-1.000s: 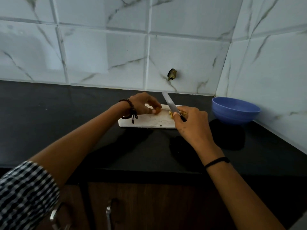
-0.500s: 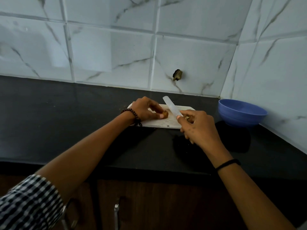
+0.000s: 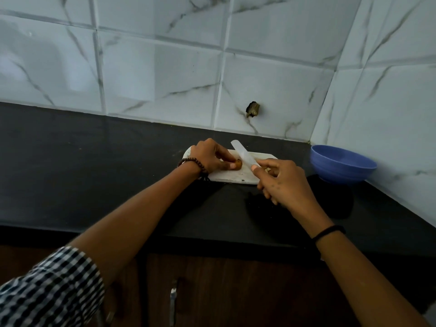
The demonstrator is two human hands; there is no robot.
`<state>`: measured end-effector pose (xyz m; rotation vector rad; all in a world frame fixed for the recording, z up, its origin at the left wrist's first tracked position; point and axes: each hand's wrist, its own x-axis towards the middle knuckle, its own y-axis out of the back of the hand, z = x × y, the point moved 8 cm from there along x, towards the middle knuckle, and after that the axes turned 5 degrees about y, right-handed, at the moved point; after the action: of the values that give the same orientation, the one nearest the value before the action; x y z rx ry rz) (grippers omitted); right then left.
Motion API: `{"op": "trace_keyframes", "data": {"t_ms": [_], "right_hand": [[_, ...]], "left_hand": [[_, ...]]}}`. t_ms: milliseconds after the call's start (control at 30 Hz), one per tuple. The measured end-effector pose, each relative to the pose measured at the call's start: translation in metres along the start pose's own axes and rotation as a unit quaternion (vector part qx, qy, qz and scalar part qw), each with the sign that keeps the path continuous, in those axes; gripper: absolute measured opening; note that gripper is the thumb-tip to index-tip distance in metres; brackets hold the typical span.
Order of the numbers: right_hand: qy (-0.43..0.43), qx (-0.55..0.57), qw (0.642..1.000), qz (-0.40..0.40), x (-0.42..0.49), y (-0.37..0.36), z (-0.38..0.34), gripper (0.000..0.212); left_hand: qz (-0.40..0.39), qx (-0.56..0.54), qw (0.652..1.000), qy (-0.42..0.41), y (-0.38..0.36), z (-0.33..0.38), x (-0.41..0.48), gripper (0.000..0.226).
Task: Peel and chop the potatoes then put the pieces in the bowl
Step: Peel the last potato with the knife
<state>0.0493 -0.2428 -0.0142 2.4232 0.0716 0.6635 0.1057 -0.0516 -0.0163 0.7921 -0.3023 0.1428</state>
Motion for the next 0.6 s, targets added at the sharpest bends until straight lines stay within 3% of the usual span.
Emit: {"op": "trace_keyframes", "data": {"t_ms": [200,433,600], "right_hand": [[-0.017,-0.045,0.999,-0.023,0.002,0.0,-0.004,0.036],[0.025,-0.134,0.99,-0.038,0.003,-0.002,-0.025,0.026],[0.036,-0.22,0.974,-0.049,0.013,-0.01,-0.031,0.03]], "left_hand": [[-0.008,0.001,1.0,0.028,0.0,-0.002,0.001,0.027],[0.014,0.023,0.999,0.026,0.003,0.001,-0.002,0.025],[0.015,0.022,0.999,0.029,0.005,0.002,-0.004,0.024]]}}
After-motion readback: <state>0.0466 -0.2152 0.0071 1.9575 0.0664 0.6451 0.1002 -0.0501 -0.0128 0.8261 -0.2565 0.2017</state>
